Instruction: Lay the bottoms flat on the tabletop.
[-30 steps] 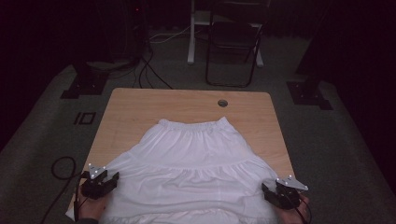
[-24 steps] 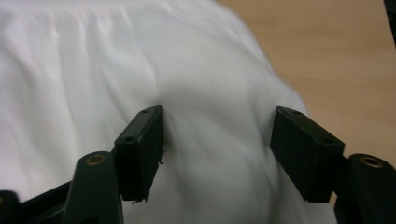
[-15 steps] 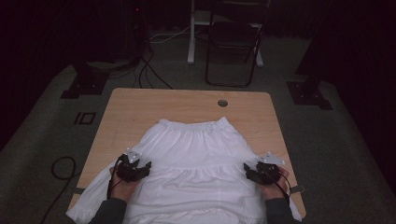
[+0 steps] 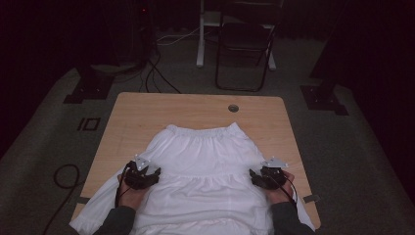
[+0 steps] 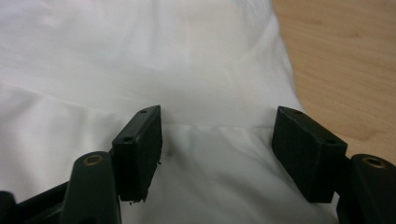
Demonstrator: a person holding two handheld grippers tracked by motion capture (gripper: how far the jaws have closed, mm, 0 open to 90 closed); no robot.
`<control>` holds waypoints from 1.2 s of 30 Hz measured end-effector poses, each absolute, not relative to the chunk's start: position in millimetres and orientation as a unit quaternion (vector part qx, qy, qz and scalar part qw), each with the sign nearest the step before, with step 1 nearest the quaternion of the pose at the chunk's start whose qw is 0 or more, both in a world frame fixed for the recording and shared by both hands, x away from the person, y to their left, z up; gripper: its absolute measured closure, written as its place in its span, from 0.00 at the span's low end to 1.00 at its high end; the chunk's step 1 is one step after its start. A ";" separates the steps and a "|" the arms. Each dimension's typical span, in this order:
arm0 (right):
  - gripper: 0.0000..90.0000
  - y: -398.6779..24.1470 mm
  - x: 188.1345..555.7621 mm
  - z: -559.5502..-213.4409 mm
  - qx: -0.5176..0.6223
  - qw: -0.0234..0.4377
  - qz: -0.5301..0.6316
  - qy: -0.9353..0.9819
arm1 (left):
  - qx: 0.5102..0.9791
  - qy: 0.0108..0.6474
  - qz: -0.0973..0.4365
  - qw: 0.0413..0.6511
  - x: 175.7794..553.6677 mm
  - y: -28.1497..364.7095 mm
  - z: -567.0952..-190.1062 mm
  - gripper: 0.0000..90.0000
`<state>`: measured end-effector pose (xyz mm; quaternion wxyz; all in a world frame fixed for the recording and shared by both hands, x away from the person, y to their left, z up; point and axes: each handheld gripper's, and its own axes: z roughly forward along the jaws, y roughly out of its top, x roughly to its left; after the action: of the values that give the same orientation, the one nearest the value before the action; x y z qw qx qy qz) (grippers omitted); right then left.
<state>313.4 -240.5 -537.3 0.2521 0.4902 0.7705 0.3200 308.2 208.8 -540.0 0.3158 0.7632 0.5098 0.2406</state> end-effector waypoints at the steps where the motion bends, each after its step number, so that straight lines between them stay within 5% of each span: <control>1: 0.37 -239.8 310.8 -534.9 0.487 0.250 0.326 0.771 | 0.763 0.509 0.240 0.317 305.1 208.3 -538.1 0.45; 13: 0.35 -234.0 310.0 -545.0 0.491 0.229 0.324 0.775 | 0.759 0.512 0.230 0.330 295.2 210.7 -544.9 0.45; 36: 0.36 -232.2 356.1 -548.3 0.507 0.246 0.332 0.756 | 0.753 0.519 0.234 0.330 345.2 212.8 -544.5 0.48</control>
<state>356.1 -232.2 -548.3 0.2459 0.5070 0.7564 0.3322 345.2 212.8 -544.5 0.3298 0.7531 0.5192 0.2336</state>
